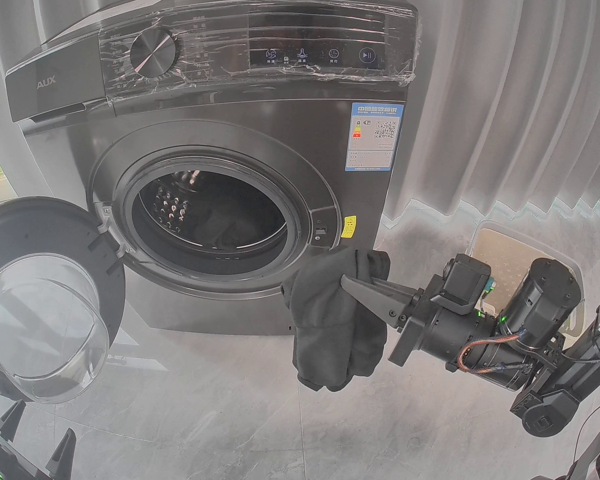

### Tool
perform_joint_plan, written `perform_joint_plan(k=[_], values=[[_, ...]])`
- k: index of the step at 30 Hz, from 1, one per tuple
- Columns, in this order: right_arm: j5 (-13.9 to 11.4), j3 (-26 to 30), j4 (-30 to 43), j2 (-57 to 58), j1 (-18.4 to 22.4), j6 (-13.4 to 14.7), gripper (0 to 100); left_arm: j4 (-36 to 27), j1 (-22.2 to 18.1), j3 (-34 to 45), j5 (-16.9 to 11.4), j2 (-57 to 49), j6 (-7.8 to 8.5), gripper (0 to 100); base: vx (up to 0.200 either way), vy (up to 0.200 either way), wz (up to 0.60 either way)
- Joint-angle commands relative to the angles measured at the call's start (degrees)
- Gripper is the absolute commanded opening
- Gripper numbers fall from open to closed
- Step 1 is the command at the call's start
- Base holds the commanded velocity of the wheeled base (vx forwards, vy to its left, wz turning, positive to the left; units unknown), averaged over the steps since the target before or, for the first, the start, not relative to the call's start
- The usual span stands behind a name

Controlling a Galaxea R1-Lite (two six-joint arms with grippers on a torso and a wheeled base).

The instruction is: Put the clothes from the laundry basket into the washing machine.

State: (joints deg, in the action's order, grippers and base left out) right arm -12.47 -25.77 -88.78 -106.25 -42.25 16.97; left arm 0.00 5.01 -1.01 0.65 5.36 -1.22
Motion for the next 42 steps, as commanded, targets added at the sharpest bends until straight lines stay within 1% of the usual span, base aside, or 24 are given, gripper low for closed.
perform_joint_plan(k=[1, 7, 12, 14, 15, 22, 30, 34, 35, 36, 39, 41, 42], values=[[0.08, -0.07, -0.07, -0.01, -0.37, 0.08, 0, 0.00, 0.00, 1.01, -0.03, 0.00, -0.01, 100, 0.000, 0.000, 0.00], [0.08, -0.24, -0.07, 0.08, -0.46, 0.26, 0, 0.00, 0.00, 1.01, -0.03, 0.09, 0.25, 100, 0.000, 0.000, 0.00], [-0.10, -0.86, -0.07, -0.18, 0.50, 0.17, 0, 0.00, 0.00, 1.01, -0.03, 0.00, 0.16, 100, 0.000, 0.000, 0.00], [-0.01, -1.12, -0.07, -0.18, 0.50, 0.35, 0, 0.00, 0.00, 1.01, 0.06, 0.09, 0.16, 100, 0.000, 0.000, 0.60], [-0.01, -1.04, -0.07, -0.09, 0.42, 0.35, 0, 0.00, 0.00, 1.01, 0.06, 0.09, 0.16, 100, 0.000, 0.000, 0.60], [-0.01, -0.77, -0.07, -0.09, 0.50, 0.35, 0, 0.00, 0.00, 1.01, -0.03, 0.00, 0.52, 100, 0.000, 0.000, 0.00], [0.08, -0.07, -0.07, -0.09, 0.07, 0.17, 0, 0.00, 0.00, 1.01, -0.03, 0.00, 0.52, 100, 0.000, 0.000, 0.00], [-0.01, 1.16, 0.01, 0.08, -0.20, -0.53, 0, 0.00, 0.00, 1.01, -0.03, 0.00, 0.52, 100, 0.000, 0.000, 0.00], [0.08, 1.69, 0.01, 0.17, -0.29, -1.85, 0, 0.00, 0.00, 1.01, -0.03, 0.00, 0.52, 100, 0.000, 0.000, 0.00], [0.08, 1.86, 0.01, 0.17, -0.29, -2.56, 0, 0.00, 0.00, 1.01, -0.03, 0.00, 0.52, 100, 0.000, 0.000, 0.00], [0.08, 2.30, -0.07, 0.43, -0.55, -3.70, 0, -0.18, 0.00, 1.01, -0.03, 0.09, 0.52, 100, 0.000, 0.000, 0.00], [-0.10, 2.48, -0.07, 0.96, -1.60, -4.31, 0, 0.00, -0.09, 1.01, -0.03, 0.00, 0.69, 100, 0.000, 0.000, 0.00], [-0.10, 2.39, -0.07, 1.31, -2.75, -4.23, 0, 0.00, -0.09, 1.01, -0.03, 0.00, 1.22, 100, 0.000, 0.000, 0.00]])
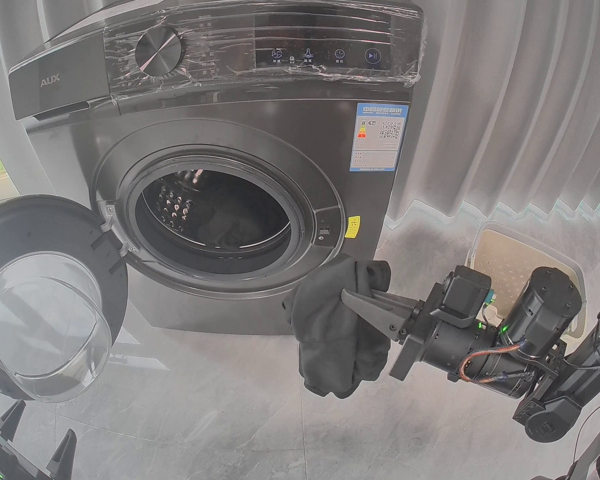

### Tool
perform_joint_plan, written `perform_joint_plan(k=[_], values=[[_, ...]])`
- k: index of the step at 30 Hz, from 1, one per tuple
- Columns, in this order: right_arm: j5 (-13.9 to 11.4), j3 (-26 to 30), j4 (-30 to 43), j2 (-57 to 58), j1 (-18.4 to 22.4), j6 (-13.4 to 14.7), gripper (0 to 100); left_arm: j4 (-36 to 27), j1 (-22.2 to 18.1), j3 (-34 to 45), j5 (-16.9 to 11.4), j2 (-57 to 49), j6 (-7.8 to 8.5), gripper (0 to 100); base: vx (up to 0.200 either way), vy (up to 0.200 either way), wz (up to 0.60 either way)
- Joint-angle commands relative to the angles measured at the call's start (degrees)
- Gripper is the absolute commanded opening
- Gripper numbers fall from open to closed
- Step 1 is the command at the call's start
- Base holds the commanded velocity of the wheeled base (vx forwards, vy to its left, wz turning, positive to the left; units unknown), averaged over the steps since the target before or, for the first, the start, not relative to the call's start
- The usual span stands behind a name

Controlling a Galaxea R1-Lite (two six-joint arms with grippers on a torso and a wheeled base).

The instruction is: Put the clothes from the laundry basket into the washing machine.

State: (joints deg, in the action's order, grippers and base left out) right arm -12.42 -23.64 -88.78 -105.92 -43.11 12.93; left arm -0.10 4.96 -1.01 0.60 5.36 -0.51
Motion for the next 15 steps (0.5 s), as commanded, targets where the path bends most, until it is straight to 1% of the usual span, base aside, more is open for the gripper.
perform_joint_plan(k=[1, 2, 4, 5, 6, 7, 9, 10, 11, 12, 13, 15], values=[[-0.15, -0.01, -0.07, 1.42, -3.04, 0.07, 0, 0.19, -0.04, 1.01, -0.16, 0.00, 1.30, 100, 0.000, 0.000, 0.00], [-0.06, -0.27, -0.07, 1.77, -4.00, 0.25, 0, 0.71, -0.04, 0.84, -0.86, 0.00, 1.57, 100, 0.000, 0.000, 0.00], [-0.06, -0.88, -0.07, 2.13, -5.41, 0.25, 0, 2.38, -0.13, -3.21, -3.23, 0.70, 1.13, 100, 0.000, 0.000, 0.00], [-0.06, -0.88, -0.07, 2.13, -5.41, 0.25, 0, 2.38, -0.13, -3.21, -3.23, 0.70, 1.13, 100, 0.000, 0.000, 0.00], [0.03, -2.82, -0.07, 2.04, -5.85, 0.25, 0, 2.82, -0.83, -13.49, -5.96, 5.53, 0.51, 100, 0.000, 0.000, 0.00], [0.12, -3.61, -0.07, 1.86, -5.85, 0.25, 0, 2.65, -0.57, -16.74, -6.31, 7.82, 0.51, 100, 0.000, 0.000, 0.00], [0.21, -4.75, -0.07, 1.60, -6.02, 0.34, 0, 2.56, -0.13, -19.73, -6.84, 11.86, 0.95, 100, 0.000, 0.000, 0.00], [0.73, -5.19, 0.01, 1.42, -6.02, 0.34, 0, 2.91, 0.31, -20.35, -7.98, 15.55, 1.22, 100, 0.000, 0.000, 0.00], [0.73, -5.19, 0.01, 1.42, -6.02, 0.34, 0, 2.91, 0.31, -20.35, -7.98, 15.55, 1.22, 100, 0.000, 0.000, 0.00], [1.61, -6.16, 0.01, 0.98, -6.38, 0.78, 0, 3.35, 0.93, -20.43, -10.88, 20.92, 2.01, 100, 0.000, 0.000, 0.00], [1.79, -6.68, 0.01, 0.89, -6.55, 1.30, 0, 3.70, 1.10, -20.43, -12.20, 23.02, 2.45, 100, 0.000, 0.000, 0.00], [1.96, -7.65, 0.01, 0.81, -6.82, 2.53, 0, 4.76, 1.63, -20.26, -15.01, 27.68, 2.80, 100, 0.000, 0.000, 0.00]])
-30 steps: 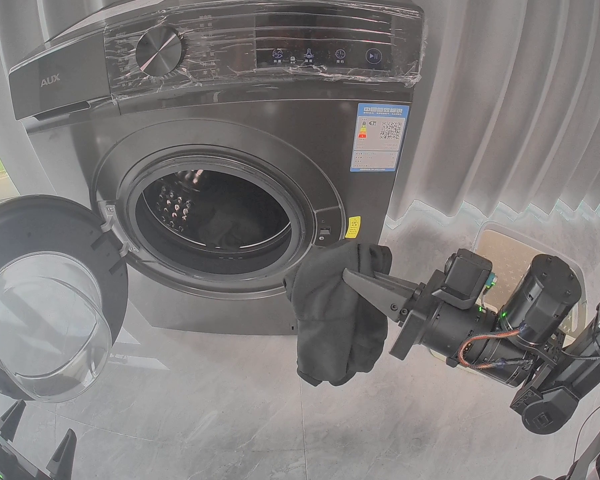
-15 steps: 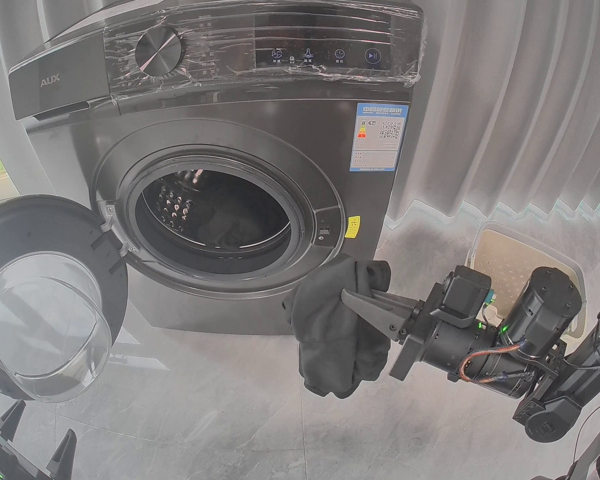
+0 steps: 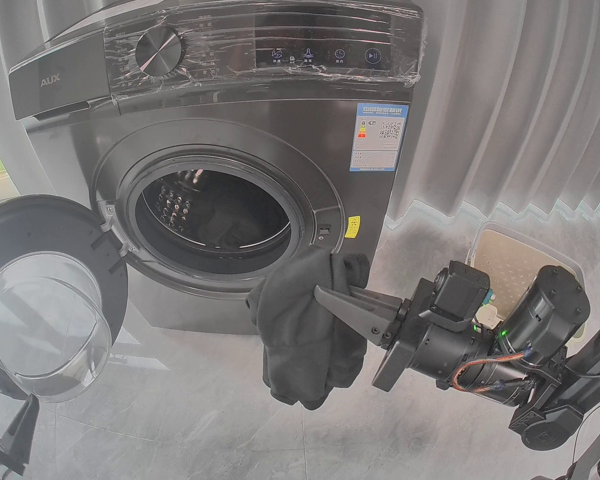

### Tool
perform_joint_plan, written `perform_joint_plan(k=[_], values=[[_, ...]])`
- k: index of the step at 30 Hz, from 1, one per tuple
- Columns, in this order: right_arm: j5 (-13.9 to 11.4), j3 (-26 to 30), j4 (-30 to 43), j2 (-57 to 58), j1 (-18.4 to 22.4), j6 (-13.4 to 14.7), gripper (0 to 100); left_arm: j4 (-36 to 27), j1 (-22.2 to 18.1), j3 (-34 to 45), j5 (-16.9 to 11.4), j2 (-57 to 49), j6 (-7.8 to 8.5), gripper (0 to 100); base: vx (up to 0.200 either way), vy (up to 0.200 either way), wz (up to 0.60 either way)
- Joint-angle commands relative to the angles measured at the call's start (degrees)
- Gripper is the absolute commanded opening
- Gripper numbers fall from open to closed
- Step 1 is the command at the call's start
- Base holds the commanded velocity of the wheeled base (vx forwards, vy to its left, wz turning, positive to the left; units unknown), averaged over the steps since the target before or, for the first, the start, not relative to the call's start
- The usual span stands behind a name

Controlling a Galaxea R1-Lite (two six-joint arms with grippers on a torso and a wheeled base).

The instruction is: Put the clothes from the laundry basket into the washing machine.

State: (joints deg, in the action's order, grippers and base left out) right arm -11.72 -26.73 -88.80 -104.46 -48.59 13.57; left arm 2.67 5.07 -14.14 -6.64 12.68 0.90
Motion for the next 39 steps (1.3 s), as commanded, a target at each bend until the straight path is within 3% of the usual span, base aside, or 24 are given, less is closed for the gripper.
perform_joint_plan(k=[1, 5, 8, 10, 11, 14, 18, 26, 31, 36, 39], values=[[1.26, -5.08, 0.11, -0.66, -1.33, 2.52, 0, 2.78, 1.78, -7.04, -8.56, 22.65, 1.47, 100, 0.000, 0.000, 0.00], [1.43, -7.72, 0.29, -1.18, -0.54, 5.15, 0, 7.79, 4.51, -6.78, -10.06, 29.69, 2.88, 100, 0.000, 0.000, 0.00], [1.34, -8.69, 0.20, -1.80, -0.36, 5.33, 0, 10.51, 8.29, -6.86, -10.06, 34.61, 2.79, 100, 0.000, 0.000, 0.00], [1.34, -8.69, 0.20, -1.80, -0.36, 5.33, 0, 10.69, 8.46, -6.86, -10.06, 34.78, 2.79, 100, 0.000, 0.000, 0.00], [1.43, -9.21, 0.11, -2.59, -0.36, 5.33, 0, 12.45, 12.07, -6.86, -9.97, 38.39, 2.44, 100, 0.000, 0.000, 0.00], [1.43, -9.65, 0.11, -3.03, -0.36, 5.33, 0, 13.85, 14.88, -6.69, -9.97, 41.29, 2.26, 100, 0.000, 0.000, 0.00], [1.43, -10.09, 0.11, -3.64, -0.36, 5.33, 0, 14.12, 15.93, -6.51, -10.32, 43.84, 2.35, 100, 0.000, 0.000, 0.00], [1.43, -10.62, 0.11, -4.08, -0.63, 5.42, 0, 14.82, 18.04, -5.81, -15.68, 50.34, 2.53, 100, 0.000, 0.000, 0.00], [1.43, -10.44, 0.11, -4.08, -0.63, 5.42, 0, 18.34, 18.66, -5.72, -18.93, 55.61, 1.21, 100, 0.000, 0.000, 0.00], [1.43, -10.44, 0.03, -4.08, -0.71, 5.42, 0, 22.55, 19.01, -5.99, -20.95, 60.80, -1.96, 100, 0.000, 0.000, 0.00], [1.43, -10.36, 0.03, -4.08, -0.80, 5.42, 0, 24.14, 22.17, -6.16, -21.74, 62.82, -5.03, 100, 0.000, 0.000, 0.00]])
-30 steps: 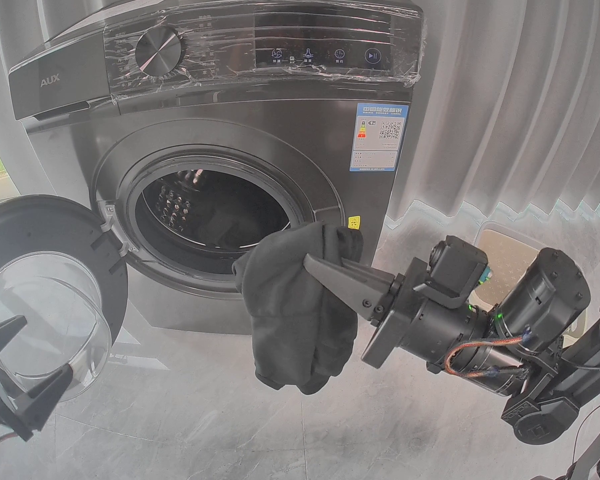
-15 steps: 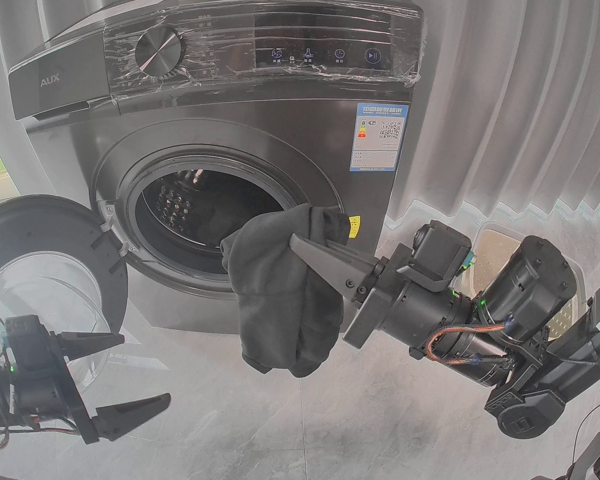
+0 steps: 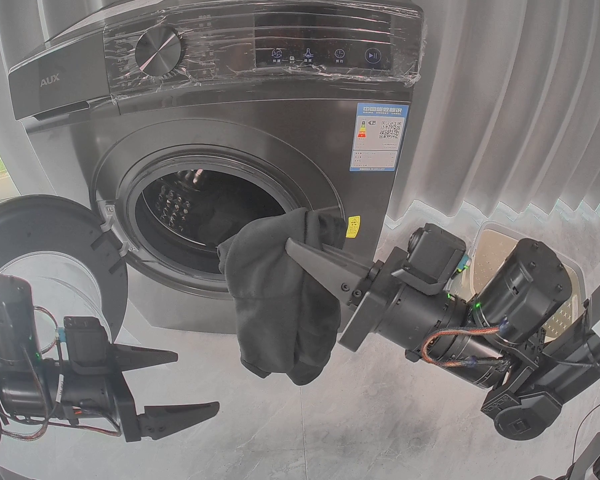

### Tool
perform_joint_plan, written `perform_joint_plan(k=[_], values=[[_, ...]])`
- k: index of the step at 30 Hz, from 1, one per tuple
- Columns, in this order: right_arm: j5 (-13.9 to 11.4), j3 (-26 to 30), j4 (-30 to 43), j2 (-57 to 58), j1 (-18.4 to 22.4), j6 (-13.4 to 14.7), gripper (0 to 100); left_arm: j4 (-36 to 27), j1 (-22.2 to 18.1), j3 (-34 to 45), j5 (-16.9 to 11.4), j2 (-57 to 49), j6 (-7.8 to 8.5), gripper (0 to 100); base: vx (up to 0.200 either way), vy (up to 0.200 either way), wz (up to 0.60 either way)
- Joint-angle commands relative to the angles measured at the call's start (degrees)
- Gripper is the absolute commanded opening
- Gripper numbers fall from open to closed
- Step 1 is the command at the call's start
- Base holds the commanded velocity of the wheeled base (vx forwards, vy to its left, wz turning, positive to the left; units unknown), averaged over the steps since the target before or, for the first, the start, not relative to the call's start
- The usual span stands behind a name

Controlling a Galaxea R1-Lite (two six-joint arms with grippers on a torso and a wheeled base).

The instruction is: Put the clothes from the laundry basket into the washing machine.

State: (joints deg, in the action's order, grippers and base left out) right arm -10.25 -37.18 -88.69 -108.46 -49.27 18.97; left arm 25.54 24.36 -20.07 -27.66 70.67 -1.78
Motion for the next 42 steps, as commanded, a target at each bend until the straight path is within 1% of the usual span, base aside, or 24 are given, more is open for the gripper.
perform_joint_plan(k=[1, 2, 3, 4, 5, 13, 20, 29, 31, 32, 33, 34, 35, 36, 38, 39, 42], values=[[-0.03, 0.09, -0.08, -0.09, -0.03, 0.02, 0, 1.53, 3.68, -0.32, -0.73, 5.18, -3.05, 100, 0.000, 0.000, 0.00], [-0.03, 0.09, -0.08, -0.09, -0.03, 0.02, 0, 1.88, 4.47, -0.32, -0.64, 5.80, -3.76, 100, 0.000, 0.000, 0.00], [-0.03, 0.00, -0.08, -0.09, -0.03, 0.02, 0, 2.06, 4.82, -0.32, -0.64, 6.06, -4.02, 100, 0.000, 0.000, 0.00], [-0.03, 0.00, -0.08, -0.09, -0.03, 0.02, 0, 2.06, 4.82, -0.32, -0.64, 6.06, -4.02, 100, 0.000, 0.000, 0.00], [-0.03, 0.00, -0.08, -0.09, -0.12, 0.02, 0, 3.55, 5.61, -0.15, -0.55, 8.43, -4.02, 100, 0.000, 0.000, 0.00], [-0.03, 0.18, -0.08, -0.09, -0.30, 0.02, 0, 12.17, 6.23, -0.15, -0.29, 15.82, -4.28, 100, 0.000, 0.000, 0.00], [-0.03, 0.18, -0.08, 0.00, -0.30, 0.02, 0, 16.03, 6.67, -0.24, -0.20, 20.65, -4.28, 100, 0.000, 0.000, 0.00], [-0.03, 0.27, -0.08, 0.09, -0.56, 0.02, 0, 25.88, 6.49, -0.68, -0.03, 27.24, -4.64, 100, 0.000, 0.000, 0.00], [-0.03, 0.36, -0.08, 0.09, -0.47, 0.02, 0, 27.99, 6.49, -0.68, -0.03, 27.94, -5.87, 100, 0.000, 0.000, 0.00], [-0.03, 0.36, -0.08, 0.09, -0.47, 0.02, 0, 28.87, 6.58, -0.68, -0.03, 28.03, -6.83, 100, 0.000, 0.000, 0.00], [-0.03, 0.44, -0.08, 0.09, -0.47, 0.02, 0, 29.92, 6.58, -0.68, -0.03, 28.03, -8.15, 100, 0.000, 0.000, 0.00], [-0.03, 0.44, -0.08, 0.09, -0.47, 0.02, 0, 30.53, 6.67, -0.68, -0.03, 27.94, -8.94, 100, 0.000, 0.000, 0.00], [-0.03, 0.44, -0.08, 0.09, -0.47, 0.02, 0, 31.24, 6.67, -0.59, -0.03, 28.03, -9.38, 100, 0.000, 0.000, 0.00], [-0.03, 0.44, -0.08, 0.09, -0.47, 0.02, 0, 31.85, 6.58, -0.41, -0.03, 28.03, -9.38, 0, 0.000, 0.000, 0.00], [-0.03, 0.44, -0.08, 0.09, -0.38, 0.02, 0, 31.94, 6.58, -0.32, -0.03, 28.03, -9.38, 0, 0.000, 0.000, 0.00], [-0.03, 0.44, -0.08, 0.09, -0.38, 0.02, 0, 32.64, 6.58, 0.11, 0.59, 28.03, -9.56, 0, 0.000, 0.000, 0.00], [0.06, 0.36, -0.08, 0.00, -0.21, -0.07, 0, 32.73, 6.58, 0.20, 0.59, 28.03, -9.29, 0, 0.000, 0.000, 0.00]])
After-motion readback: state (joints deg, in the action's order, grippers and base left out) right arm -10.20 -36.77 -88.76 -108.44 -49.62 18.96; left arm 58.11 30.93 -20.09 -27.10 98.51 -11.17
